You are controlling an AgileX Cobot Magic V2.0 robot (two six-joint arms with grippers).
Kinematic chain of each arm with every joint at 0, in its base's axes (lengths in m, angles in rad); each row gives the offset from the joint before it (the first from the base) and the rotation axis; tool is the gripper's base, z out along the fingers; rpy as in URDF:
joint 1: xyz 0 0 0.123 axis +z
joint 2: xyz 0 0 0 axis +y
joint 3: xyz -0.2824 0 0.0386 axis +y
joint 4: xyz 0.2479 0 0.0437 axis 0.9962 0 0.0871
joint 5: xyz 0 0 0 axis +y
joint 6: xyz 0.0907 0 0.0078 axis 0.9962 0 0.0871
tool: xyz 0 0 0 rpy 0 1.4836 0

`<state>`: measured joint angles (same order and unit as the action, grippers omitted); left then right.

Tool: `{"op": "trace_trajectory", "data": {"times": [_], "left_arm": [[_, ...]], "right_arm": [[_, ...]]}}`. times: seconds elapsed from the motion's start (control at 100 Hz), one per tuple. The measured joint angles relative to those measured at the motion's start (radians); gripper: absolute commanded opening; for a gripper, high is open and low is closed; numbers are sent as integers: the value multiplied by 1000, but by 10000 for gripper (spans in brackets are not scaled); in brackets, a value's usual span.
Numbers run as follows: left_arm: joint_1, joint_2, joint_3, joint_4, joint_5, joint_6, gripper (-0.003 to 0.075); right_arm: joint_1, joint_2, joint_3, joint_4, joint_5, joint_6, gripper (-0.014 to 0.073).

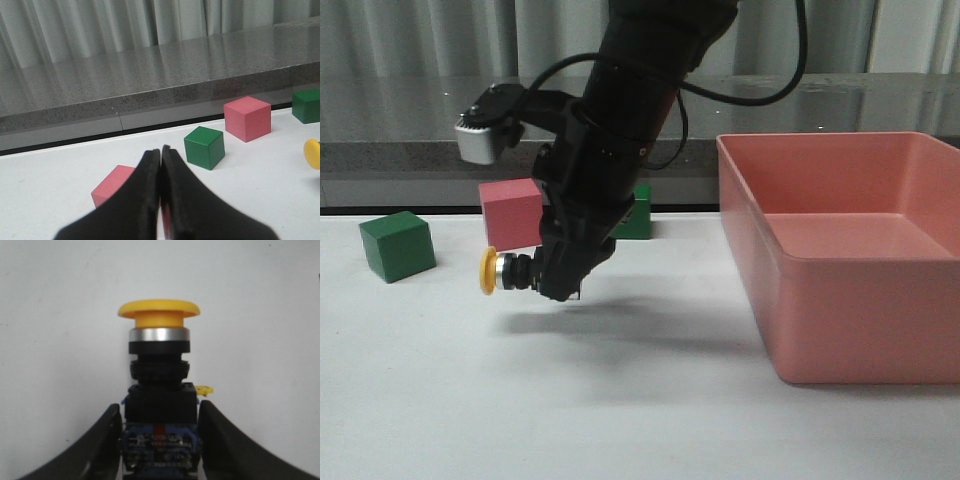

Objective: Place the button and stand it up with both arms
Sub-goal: 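Lift the button out of the bin and lower it onto the table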

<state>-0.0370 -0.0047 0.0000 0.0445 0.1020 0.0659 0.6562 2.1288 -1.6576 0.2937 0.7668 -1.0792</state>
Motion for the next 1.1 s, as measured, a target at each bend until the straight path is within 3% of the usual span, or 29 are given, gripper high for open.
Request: {"op": "trace_trajectory", "data": {"times": [0.66, 0.75, 0.95, 1.1], "left_arm": [[0, 0, 0, 0, 0, 0, -19], [0, 0, 0, 0, 0, 0, -19], [0, 0, 0, 0, 0, 0, -19], [0, 0, 0, 0, 0, 0, -19]], "right_arm": [[2, 72, -11, 8, -6, -4, 153], [2, 72, -11, 8, -6, -4, 232], [2, 77, -11, 9, -8, -4, 549], [2, 78, -11, 9, -8, -2, 616]]}}
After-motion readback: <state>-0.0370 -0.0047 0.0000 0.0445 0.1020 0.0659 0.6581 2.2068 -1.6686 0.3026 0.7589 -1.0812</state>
